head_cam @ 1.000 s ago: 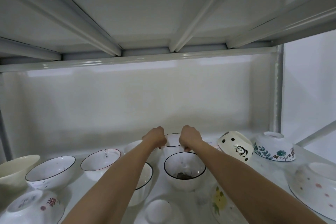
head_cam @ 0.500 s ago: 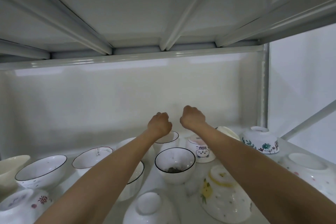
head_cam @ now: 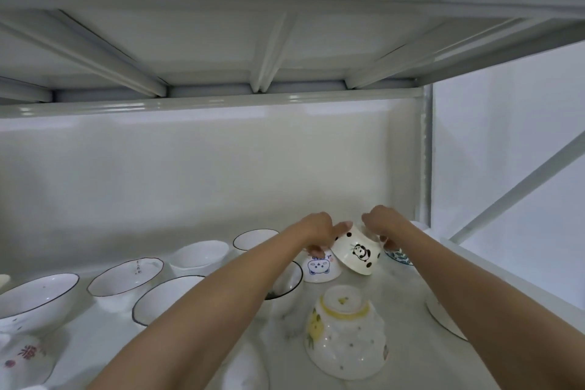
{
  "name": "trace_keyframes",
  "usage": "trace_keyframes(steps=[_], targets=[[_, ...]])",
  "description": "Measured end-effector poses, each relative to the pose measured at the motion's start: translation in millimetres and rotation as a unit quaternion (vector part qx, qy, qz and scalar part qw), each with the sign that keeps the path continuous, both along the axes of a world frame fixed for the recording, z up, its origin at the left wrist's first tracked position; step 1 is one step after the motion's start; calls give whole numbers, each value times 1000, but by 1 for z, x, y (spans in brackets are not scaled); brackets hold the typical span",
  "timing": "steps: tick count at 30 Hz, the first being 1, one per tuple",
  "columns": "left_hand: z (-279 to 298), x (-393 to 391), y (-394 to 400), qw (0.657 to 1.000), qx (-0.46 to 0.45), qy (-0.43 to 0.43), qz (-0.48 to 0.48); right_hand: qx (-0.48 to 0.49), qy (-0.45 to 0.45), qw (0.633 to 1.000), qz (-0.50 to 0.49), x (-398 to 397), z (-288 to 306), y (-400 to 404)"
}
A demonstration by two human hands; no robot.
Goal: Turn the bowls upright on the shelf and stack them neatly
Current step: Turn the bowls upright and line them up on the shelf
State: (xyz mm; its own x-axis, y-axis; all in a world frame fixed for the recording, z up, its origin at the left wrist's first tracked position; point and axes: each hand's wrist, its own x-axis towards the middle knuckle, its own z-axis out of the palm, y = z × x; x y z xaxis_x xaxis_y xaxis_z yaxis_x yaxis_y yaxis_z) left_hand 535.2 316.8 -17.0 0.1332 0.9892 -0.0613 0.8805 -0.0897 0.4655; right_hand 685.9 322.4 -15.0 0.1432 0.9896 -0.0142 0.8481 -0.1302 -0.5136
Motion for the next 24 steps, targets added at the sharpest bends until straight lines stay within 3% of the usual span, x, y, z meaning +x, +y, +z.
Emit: trace_keyframes(steps=[6, 9, 17, 21, 24], targets=[[1, 24, -4, 998, 7, 41, 45, -88, 136, 987, -8, 5, -13, -1], [-1, 26, -4, 998, 11, 48, 47, -86, 148, 985, 0, 7, -13, -3], [11, 33, -10, 995, 69, -31, 63, -36, 298, 954, -7, 20, -13, -5], [22, 32, -16, 994, 60, -87, 31, -9, 337, 941, -6, 28, 0, -11], [26, 28, -24, 993, 88, -80, -23, -28, 391, 920, 0, 36, 2, -13]])
